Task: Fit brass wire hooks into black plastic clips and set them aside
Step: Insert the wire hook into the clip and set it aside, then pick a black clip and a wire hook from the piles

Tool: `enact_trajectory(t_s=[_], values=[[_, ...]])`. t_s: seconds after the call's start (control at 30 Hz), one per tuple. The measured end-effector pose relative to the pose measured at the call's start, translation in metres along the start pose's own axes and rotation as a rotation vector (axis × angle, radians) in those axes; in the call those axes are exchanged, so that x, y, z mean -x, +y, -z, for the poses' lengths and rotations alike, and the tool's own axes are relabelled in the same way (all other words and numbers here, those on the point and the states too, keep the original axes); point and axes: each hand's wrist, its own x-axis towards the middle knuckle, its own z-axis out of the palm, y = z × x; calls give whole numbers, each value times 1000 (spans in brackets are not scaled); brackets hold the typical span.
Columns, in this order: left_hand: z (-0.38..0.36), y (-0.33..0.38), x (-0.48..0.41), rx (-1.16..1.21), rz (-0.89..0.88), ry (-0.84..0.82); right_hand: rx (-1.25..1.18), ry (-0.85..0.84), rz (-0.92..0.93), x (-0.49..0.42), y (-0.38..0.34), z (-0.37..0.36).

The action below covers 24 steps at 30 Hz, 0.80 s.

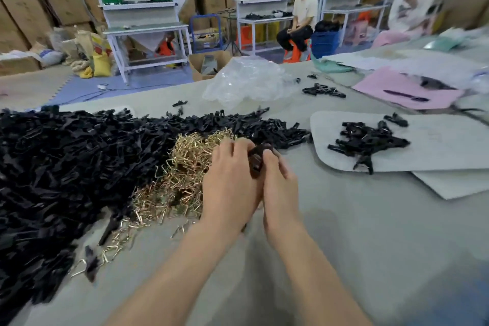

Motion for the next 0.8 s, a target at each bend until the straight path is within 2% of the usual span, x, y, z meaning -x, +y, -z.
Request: enact_trajectory(t_s=[0.17, 0.27, 0.37, 0.5, 0.7, 0.8], values=[[-95, 82, -55, 226, 34, -339, 74, 302, 27, -36, -32, 66], [-134, 128, -87, 454, 89, -524, 75, 382, 33, -47, -47, 94], [-152, 153, -98, 445, 72, -587, 51, 405, 32, -56, -59, 108], [-140, 133, -84, 475, 43, -530, 63, 370, 31, -53, -62, 101], [-61, 40, -36, 425, 47, -317, 210, 180, 123, -16, -30, 46], [-7, -22, 12, 213, 18, -175, 342, 50, 218, 13, -8, 11]])
